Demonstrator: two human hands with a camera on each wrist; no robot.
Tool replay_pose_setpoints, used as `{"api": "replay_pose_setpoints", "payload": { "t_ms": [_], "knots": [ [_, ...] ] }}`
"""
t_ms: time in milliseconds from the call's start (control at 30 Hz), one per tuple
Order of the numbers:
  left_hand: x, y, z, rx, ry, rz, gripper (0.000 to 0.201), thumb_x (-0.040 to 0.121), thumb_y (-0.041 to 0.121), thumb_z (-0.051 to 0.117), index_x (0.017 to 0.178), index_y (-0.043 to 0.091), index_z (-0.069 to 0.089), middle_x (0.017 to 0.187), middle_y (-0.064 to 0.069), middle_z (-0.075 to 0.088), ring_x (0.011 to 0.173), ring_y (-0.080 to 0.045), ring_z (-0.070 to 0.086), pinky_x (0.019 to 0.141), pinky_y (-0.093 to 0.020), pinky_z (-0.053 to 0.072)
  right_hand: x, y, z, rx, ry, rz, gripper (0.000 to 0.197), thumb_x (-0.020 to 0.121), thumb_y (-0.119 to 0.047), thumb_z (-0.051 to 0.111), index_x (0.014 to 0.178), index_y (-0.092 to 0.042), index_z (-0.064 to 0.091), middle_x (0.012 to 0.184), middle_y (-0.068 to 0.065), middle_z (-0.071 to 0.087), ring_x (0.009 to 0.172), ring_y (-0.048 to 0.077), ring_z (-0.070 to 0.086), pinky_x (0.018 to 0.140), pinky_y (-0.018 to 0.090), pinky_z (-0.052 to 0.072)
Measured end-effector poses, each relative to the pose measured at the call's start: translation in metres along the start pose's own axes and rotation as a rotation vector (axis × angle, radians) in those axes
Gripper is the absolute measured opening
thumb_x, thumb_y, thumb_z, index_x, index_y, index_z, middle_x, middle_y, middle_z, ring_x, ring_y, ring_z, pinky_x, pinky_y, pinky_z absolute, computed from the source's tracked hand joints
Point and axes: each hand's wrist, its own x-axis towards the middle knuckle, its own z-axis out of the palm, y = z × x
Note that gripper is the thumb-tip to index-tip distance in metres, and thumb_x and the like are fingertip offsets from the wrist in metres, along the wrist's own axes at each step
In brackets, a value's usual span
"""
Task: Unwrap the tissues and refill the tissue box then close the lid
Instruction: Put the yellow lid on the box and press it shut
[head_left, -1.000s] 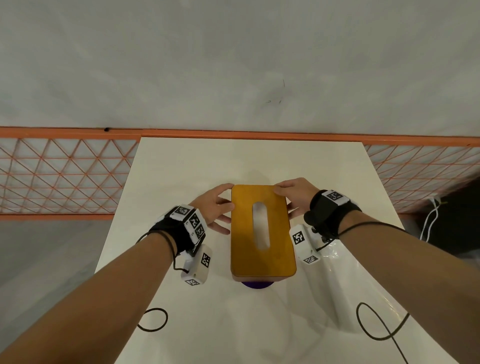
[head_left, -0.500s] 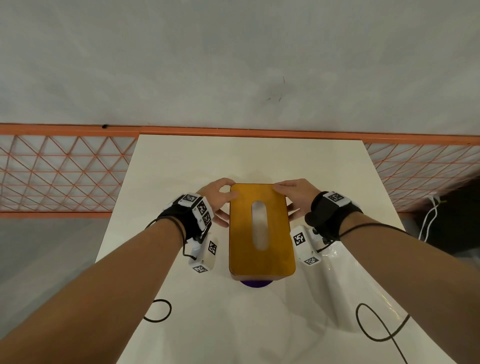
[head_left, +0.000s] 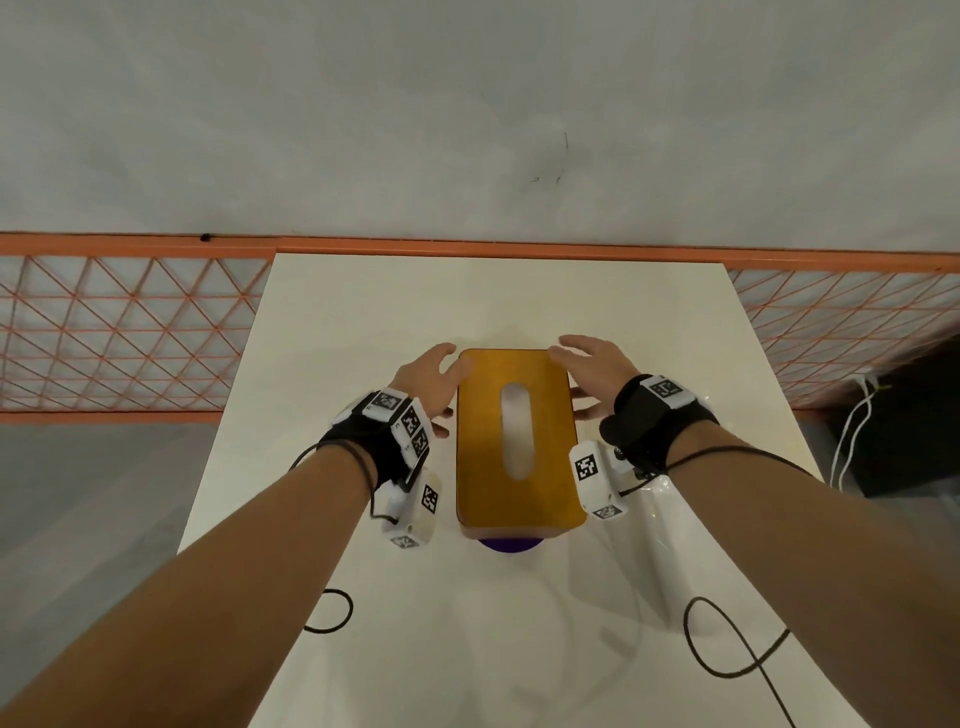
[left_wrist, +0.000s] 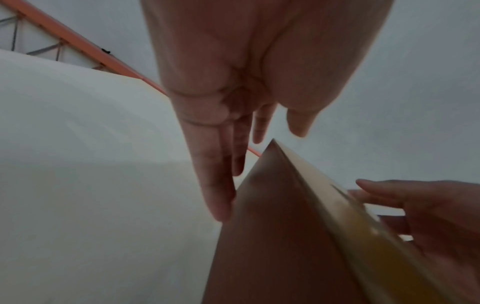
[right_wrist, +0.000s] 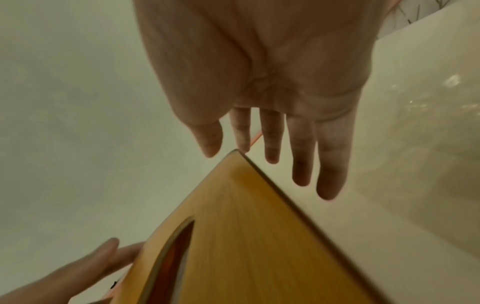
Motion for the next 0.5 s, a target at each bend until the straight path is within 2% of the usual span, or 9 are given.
{"api": "replay_pose_setpoints", "payload": {
  "t_ms": [100,200,233,267,333,367,433,500],
  "knots": [
    [-0.026,-0.025,0.003,0.072,-0.084,0.047,0.085,0.079,0.067,0.057,0.15,0.039,0.019,0.149,0.0,0.043,0.119,-0.027,0.055,0.087,-0.047,0.057,-0.022,0.022,0.0,-0.008,0.019,-0.085,0.073,0.085,-0.05,0.065,0.147,-0.023,0.035,0.15,0.003,0.044,0.128,0.027,0.05,0.103,0.048,0.048],
    [-0.057,-0.059,0.015,0.035,-0.174,0.02,0.114,0.061,0.073,0.071,0.151,0.045,0.007,0.159,0.004,0.026,0.131,-0.026,0.048,0.102,-0.049,0.046,-0.055,0.055,0.007,-0.029,-0.088,-0.097,0.105,0.062,-0.068,0.073,0.149,-0.027,0.03,0.152,-0.003,0.042,0.135,0.023,0.046,0.109,0.051,0.042],
    [-0.064,-0.069,0.02,0.003,-0.197,0.007,0.121,0.057,0.07,0.075,0.151,0.045,0.004,0.16,0.005,0.023,0.132,-0.025,0.047,0.104,-0.048,0.044,-0.065,0.065,0.011,-0.02,-0.136,-0.1,0.105,0.062,-0.068,0.075,0.148,-0.028,0.032,0.15,-0.005,0.045,0.133,0.021,0.047,0.107,0.049,0.044],
    [-0.069,-0.077,0.026,-0.026,-0.213,0.001,0.126,0.053,0.068,0.079,0.151,0.045,0.003,0.16,0.005,0.023,0.133,-0.024,0.047,0.105,-0.047,0.044,-0.073,0.074,0.013,-0.003,-0.18,-0.102,0.097,0.067,-0.062,0.077,0.147,-0.028,0.035,0.145,-0.006,0.049,0.129,0.019,0.051,0.102,0.042,0.048],
    [-0.074,-0.087,0.036,-0.078,-0.235,0.026,0.128,0.052,0.06,0.085,0.15,0.046,0.005,0.157,0.005,0.031,0.132,-0.021,0.049,0.106,-0.046,0.045,-0.088,0.083,0.019,0.041,-0.259,-0.116,0.077,0.079,-0.038,0.078,0.144,-0.026,0.038,0.135,-0.008,0.056,0.116,0.009,0.057,0.083,0.022,0.054],
    [-0.077,-0.088,0.039,-0.106,-0.241,0.052,0.123,0.056,0.053,0.087,0.15,0.044,0.009,0.154,0.005,0.037,0.129,-0.019,0.051,0.105,-0.044,0.047,-0.094,0.086,0.02,0.056,-0.281,-0.124,0.073,0.081,-0.029,0.077,0.143,-0.026,0.038,0.131,-0.009,0.057,0.11,0.005,0.058,0.074,0.016,0.054],
    [-0.081,-0.087,0.043,-0.117,-0.235,0.099,0.112,0.066,0.038,0.087,0.151,0.04,0.014,0.148,0.006,0.046,0.124,-0.015,0.052,0.103,-0.039,0.048,-0.098,0.09,0.022,0.067,-0.28,-0.149,0.076,0.081,-0.022,0.078,0.144,-0.025,0.037,0.126,-0.011,0.058,0.107,0.001,0.058,0.07,0.015,0.054],
    [-0.084,-0.085,0.044,-0.094,-0.215,0.108,0.108,0.069,0.035,0.085,0.152,0.037,0.015,0.147,0.007,0.046,0.129,-0.017,0.049,0.103,-0.038,0.048,-0.098,0.089,0.022,0.051,-0.265,-0.165,0.077,0.08,-0.02,0.078,0.144,-0.023,0.037,0.12,-0.014,0.059,0.105,0.001,0.058,0.072,0.016,0.053]
  ]
}}
